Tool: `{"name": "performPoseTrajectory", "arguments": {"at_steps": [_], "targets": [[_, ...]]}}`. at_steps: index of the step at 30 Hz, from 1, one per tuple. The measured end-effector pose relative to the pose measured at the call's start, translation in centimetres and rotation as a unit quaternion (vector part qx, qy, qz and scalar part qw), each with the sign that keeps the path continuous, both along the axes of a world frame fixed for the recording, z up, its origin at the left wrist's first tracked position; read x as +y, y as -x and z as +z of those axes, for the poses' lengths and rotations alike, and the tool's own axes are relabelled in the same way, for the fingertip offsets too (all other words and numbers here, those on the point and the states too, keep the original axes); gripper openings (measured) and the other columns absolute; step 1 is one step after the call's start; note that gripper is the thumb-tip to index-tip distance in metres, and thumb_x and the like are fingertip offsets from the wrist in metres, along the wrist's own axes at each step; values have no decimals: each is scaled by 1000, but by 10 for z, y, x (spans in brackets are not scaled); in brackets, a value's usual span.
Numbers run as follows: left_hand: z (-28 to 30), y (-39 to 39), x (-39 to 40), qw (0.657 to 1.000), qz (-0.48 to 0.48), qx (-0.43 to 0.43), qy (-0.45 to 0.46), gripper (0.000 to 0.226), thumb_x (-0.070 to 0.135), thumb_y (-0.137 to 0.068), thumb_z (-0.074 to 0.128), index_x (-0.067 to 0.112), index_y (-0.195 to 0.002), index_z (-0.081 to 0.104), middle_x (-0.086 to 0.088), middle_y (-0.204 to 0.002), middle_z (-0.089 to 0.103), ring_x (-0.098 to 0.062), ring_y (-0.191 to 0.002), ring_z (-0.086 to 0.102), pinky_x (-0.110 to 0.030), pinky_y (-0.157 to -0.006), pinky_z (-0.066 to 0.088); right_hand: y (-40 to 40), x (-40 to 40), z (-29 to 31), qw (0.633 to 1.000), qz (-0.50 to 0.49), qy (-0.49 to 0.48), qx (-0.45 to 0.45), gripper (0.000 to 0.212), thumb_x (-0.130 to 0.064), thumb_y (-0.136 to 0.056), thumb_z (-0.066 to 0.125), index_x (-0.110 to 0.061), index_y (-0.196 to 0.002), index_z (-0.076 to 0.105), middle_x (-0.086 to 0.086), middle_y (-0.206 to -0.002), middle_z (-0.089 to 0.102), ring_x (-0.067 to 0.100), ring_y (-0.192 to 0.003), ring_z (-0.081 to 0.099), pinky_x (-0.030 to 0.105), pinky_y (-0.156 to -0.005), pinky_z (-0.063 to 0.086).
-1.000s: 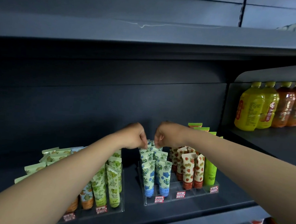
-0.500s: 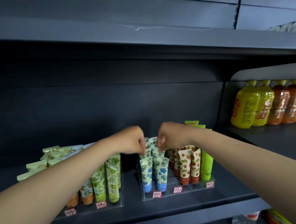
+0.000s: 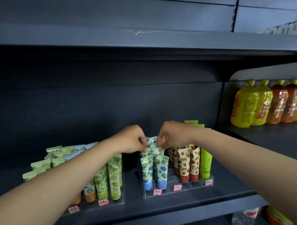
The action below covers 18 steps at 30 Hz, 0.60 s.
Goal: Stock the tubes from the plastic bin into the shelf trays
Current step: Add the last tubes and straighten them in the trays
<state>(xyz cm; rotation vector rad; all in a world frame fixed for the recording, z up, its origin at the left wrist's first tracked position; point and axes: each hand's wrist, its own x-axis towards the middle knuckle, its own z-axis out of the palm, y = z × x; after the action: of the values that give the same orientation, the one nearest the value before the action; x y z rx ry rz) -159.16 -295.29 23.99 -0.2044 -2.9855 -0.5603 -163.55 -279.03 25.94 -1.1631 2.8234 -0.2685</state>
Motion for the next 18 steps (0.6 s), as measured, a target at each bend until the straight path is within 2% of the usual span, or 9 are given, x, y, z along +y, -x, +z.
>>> {"name": "performPoseTrajectory", "arguments": {"at_steps": [3,6,9,12,18], "targets": [[7,-8,-2,1000,-6,13,-22,10,21,-75,76,17,-84,76,19,-67,61,1,-69,56,-15,-63,42,-7,5,8,1000,2,27,3,17,-27,-82,69,-13,-90,75,-4,-94,73,10,-90,65,27,-84,51],[10,-19,-1,999,-23,-1,-31,7,27,-74,77,20,-77,76,16,-64,64,4,-62,54,-16,-61,42,-19,8,11,1000,7,16,-5,22,-36,-79,71,-16,-87,76,-4,-89,73,10,-85,64,27,-78,51],[7,-26,5,999,-32,-32,13,12,27,-73,78,17,-80,76,11,-73,69,0,-66,58,-17,-62,44,-27,7,5,999,20,-30,3,20,-33,-80,71,-15,-88,75,-4,-90,73,8,-78,60,23,-72,47],[1,-25,11,999,-17,-32,40,13,22,-75,77,12,-84,75,3,-86,72,-7,-77,62,-19,-68,47,-30,6,-1,999,17,-35,8,15,-23,-83,70,-12,-92,74,-1,-96,73,6,-79,58,21,-74,45],[-2,-26,12,1000,-15,5,-2,7,15,-76,74,13,-82,77,8,-79,71,5,-59,51,-6,-50,34,-32,11,-2,999,19,-19,30,13,-20,-84,68,-11,-92,74,0,-96,72,5,-78,55,17,-70,41]]}}
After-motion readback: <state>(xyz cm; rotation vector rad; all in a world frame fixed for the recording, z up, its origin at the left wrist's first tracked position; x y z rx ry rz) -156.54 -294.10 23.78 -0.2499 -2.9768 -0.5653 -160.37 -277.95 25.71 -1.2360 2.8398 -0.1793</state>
